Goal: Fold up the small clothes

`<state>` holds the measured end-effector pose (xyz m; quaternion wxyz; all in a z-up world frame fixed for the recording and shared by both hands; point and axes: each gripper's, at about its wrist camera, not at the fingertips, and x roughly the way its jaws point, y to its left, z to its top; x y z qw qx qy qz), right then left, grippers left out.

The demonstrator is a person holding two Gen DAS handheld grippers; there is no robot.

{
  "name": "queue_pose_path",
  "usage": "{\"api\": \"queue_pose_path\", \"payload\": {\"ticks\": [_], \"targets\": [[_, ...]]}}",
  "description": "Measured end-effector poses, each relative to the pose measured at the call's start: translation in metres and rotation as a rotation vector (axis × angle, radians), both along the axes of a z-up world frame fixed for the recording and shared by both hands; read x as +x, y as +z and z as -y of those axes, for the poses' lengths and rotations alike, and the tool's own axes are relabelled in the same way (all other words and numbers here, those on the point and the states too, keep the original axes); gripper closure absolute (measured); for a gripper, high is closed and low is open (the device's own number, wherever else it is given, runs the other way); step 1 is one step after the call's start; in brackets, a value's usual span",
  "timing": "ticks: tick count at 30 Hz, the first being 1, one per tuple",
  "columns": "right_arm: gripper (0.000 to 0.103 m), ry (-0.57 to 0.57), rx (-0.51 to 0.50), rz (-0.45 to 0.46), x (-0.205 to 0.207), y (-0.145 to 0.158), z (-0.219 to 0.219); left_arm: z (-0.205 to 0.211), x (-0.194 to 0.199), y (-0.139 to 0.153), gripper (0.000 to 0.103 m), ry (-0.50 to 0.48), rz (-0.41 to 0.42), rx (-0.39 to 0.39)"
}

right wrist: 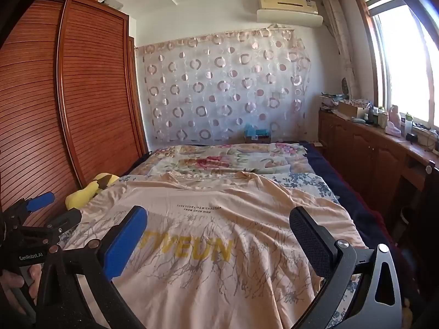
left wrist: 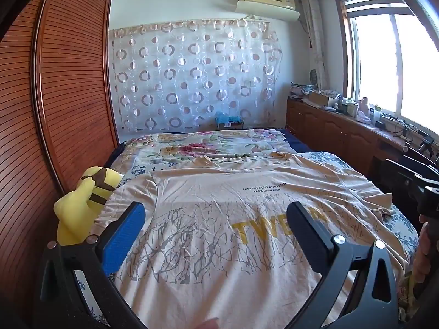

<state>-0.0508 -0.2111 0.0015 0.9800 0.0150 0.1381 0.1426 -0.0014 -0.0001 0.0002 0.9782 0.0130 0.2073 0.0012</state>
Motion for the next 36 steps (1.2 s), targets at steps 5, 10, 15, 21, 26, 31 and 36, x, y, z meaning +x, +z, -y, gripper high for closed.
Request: {"api": "queue_pose_path", "payload": {"ticks": [5,10,15,21,26,31,36], "targets": [[0.000,0.001,-0.007,-0.003,0.000,0.000,0.000,0.001,0.001,0.002,0.000,0.004,-0.009,-0.011],[0.000,-0.001,-0.008,-0.004,0.000,0.002,0.001,0.002,0.002,0.001,0.000,0.001,-0.009,-0.008],[0.000,-0.003,-0.012,-0.001,-0.001,0.003,0.003,0.003,0.002,0.003,0.000,-0.001,-0.006,-0.017],[0.000,-0.005,-0.016,0.002,-0.002,0.004,0.002,0.003,-0.003,0.002,0.000,-0.001,0.004,-0.016],[0.000,-0.006,-0.017,0.004,-0.002,0.002,-0.002,0.003,-0.005,0.004,0.000,0.000,0.011,-0.017],[0.000,-0.005,-0.017,0.006,-0.003,0.002,-0.002,0.004,-0.007,0.006,0.000,0.000,0.017,-0.019],[0.000,-0.004,-0.018,0.008,-0.004,0.002,-0.003,0.003,-0.007,0.006,0.000,-0.001,0.016,-0.020]]}}
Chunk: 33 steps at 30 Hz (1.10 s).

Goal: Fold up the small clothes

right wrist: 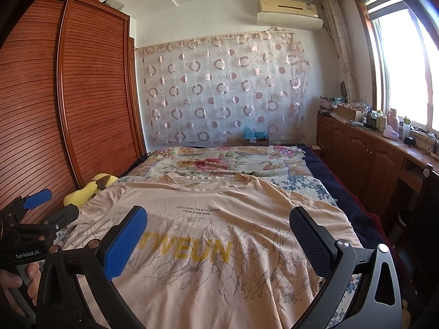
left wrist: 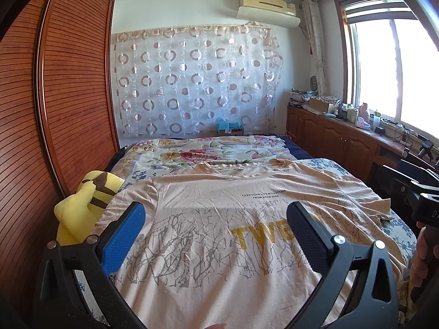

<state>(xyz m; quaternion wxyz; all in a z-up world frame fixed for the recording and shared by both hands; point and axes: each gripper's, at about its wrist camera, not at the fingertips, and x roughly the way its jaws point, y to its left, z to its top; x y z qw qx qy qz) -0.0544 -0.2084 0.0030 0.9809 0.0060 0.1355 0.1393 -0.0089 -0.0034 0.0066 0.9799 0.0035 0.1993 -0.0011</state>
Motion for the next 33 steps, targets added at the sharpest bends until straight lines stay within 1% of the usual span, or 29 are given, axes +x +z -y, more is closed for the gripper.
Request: {"api": "queue_pose_path", "payload": {"ticks": [33], "targets": [[0.000,-0.002,-0.002,0.006,-0.0006,-0.0009,-0.0023,0.0005,-0.0004,0.0043,0.000,0.000,0.006,0.002]]}}
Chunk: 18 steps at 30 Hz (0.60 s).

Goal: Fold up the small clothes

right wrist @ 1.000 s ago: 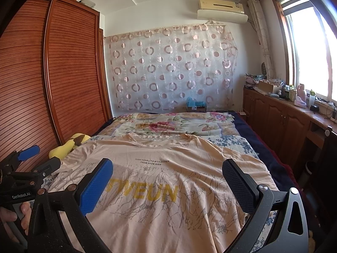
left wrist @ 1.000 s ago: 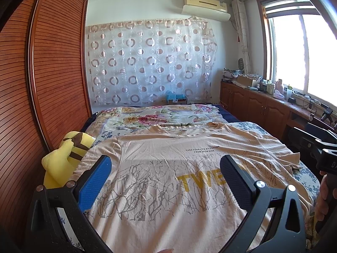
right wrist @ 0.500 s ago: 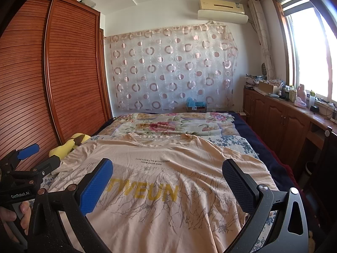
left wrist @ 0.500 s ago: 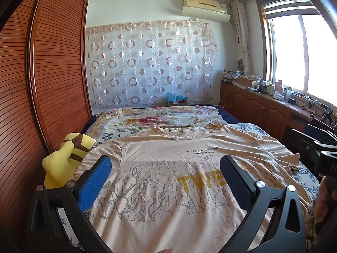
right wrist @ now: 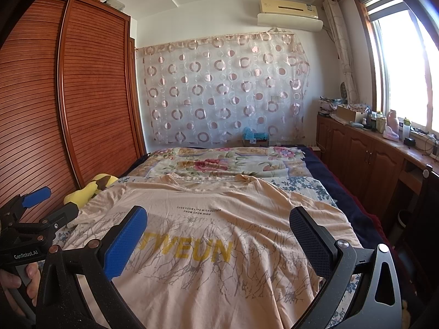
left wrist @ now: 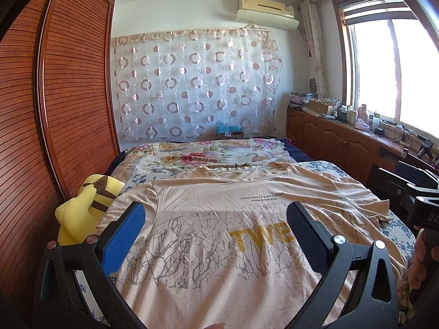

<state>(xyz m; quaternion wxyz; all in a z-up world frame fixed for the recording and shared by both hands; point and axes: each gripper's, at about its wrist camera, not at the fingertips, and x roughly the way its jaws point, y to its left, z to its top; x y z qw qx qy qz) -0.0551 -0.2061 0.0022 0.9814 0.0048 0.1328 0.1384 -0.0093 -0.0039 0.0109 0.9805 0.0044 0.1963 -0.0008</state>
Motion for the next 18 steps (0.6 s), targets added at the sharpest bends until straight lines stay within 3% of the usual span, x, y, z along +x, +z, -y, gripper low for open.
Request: {"api": "queue_pose_path", "payload": {"ticks": [18], "targets": [[0.000,0.003,0.001,0.002,-0.0002,0.0011,-0.0012,0.0011,-0.0017,0.0019,0.000,0.000,0.004,0.002]]}}
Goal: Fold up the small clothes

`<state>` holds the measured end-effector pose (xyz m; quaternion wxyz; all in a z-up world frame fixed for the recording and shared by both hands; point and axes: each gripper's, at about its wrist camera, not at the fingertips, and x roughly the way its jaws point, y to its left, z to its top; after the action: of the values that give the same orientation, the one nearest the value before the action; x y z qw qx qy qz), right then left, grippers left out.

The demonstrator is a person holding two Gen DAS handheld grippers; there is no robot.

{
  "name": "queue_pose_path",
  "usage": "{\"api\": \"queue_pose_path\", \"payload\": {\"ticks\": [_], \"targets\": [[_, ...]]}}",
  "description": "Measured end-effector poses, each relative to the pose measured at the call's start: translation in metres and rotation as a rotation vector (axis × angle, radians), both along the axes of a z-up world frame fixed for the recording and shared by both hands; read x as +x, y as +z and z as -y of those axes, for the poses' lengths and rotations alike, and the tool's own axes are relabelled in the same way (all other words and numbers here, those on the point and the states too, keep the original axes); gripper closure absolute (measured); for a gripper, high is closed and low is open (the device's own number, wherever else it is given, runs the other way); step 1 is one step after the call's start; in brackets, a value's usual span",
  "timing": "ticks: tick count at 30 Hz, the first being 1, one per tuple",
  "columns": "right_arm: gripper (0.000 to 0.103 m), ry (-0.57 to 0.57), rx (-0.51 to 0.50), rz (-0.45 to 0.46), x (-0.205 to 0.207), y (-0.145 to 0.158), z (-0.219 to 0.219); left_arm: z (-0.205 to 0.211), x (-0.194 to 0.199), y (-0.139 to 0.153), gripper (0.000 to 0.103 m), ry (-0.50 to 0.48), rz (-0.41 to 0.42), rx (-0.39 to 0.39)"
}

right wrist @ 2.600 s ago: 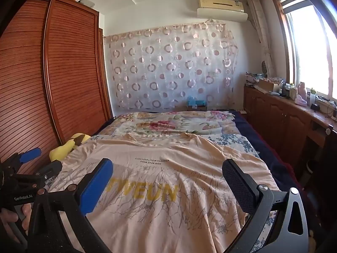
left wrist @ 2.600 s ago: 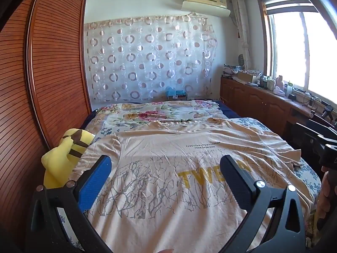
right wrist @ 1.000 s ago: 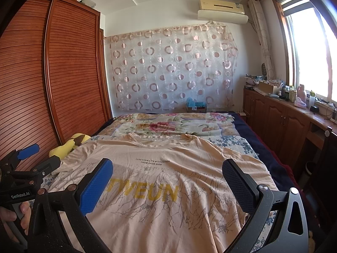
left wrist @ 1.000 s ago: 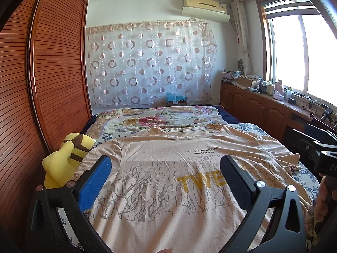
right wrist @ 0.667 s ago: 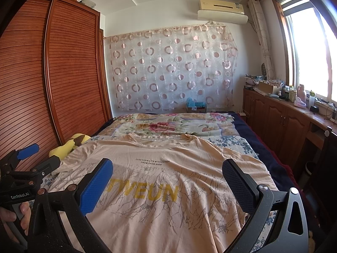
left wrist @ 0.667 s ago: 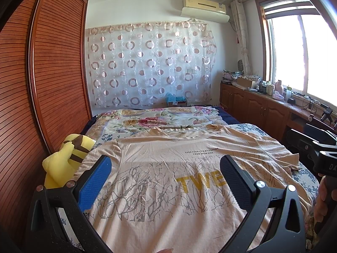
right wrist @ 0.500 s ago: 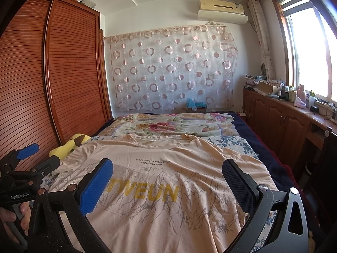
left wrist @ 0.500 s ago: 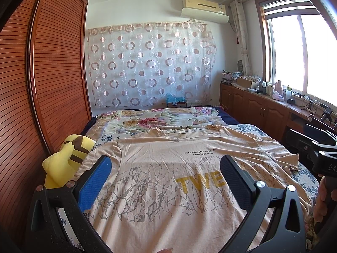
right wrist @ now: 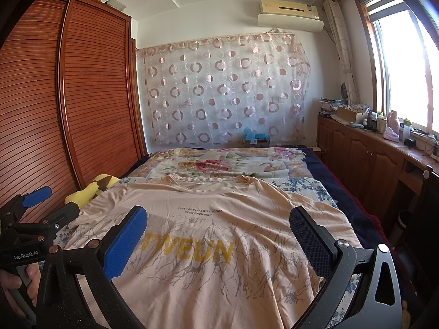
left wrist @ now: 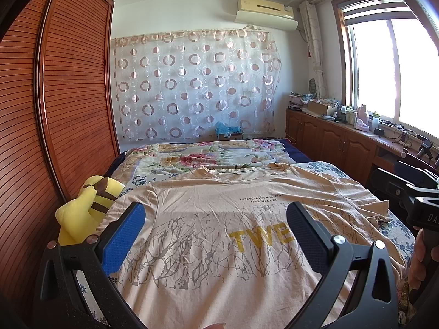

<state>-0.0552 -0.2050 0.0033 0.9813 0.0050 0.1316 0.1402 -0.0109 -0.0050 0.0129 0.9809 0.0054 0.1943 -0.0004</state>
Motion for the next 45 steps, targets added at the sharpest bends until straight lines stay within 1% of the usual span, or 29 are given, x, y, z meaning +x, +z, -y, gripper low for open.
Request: {"api": "queue_pose_path", "payload": {"ticks": [7,11,14,16,19,23,28,30,33,36,38,39,41,44,45], "targets": [[0.000,0.008,0.002,0.000,0.001,0.000,-0.001,0.000,0.000,0.000,0.000,-0.004,-0.003,-0.003],[0.000,0.063,0.011,-0.025,0.006,-0.005,-0.001,-0.006,0.004,0.000,0.000,-0.004,-0.014,-0.019],[0.000,0.080,-0.014,-0.043,0.014,-0.011,-0.008,-0.019,0.013,-0.004,0.000,0.025,-0.050,-0.027],[0.000,0.090,-0.023,-0.057,0.020,-0.013,-0.009,-0.031,0.020,-0.012,0.000,0.029,-0.073,-0.038],[0.000,0.136,-0.029,-0.083,0.030,-0.016,-0.014,-0.050,0.027,-0.022,0.000,0.053,-0.103,-0.028],[0.000,0.159,-0.047,-0.100,0.039,-0.014,-0.020,-0.074,0.032,-0.030,0.000,0.073,-0.130,-0.022],[0.000,0.186,-0.068,-0.125,0.055,-0.015,-0.026,-0.109,0.036,-0.042,0.000,0.087,-0.173,-0.034],[0.001,0.212,-0.081,-0.144,0.064,-0.017,-0.029,-0.122,0.039,-0.045,0.000,0.097,-0.194,-0.039],[0.006,0.264,-0.081,-0.190,0.078,-0.021,-0.032,-0.138,0.041,-0.052,0.000,0.103,-0.213,-0.046],[0.013,0.299,-0.091,-0.247,0.092,-0.025,-0.031,-0.155,0.046,-0.058,0.000,0.095,-0.245,-0.063],[0.017,0.308,-0.113,-0.270,0.101,-0.026,-0.031,-0.168,0.051,-0.061,0.000,0.109,-0.269,-0.077],[0.018,0.312,-0.122,-0.277,0.104,-0.026,-0.032,-0.174,0.053,-0.063,0.002,0.116,-0.278,-0.086],[0.019,0.319,-0.140,-0.293,0.111,-0.025,-0.032,-0.187,0.062,-0.067,0.008,0.112,-0.311,-0.119],[0.019,0.317,-0.161,-0.312,0.118,-0.022,-0.036,-0.202,0.075,-0.077,0.016,0.114,-0.356,-0.147],[0.019,0.316,-0.169,-0.313,0.122,-0.021,-0.042,-0.206,0.081,-0.081,0.018,0.113,-0.377,-0.154]]}}
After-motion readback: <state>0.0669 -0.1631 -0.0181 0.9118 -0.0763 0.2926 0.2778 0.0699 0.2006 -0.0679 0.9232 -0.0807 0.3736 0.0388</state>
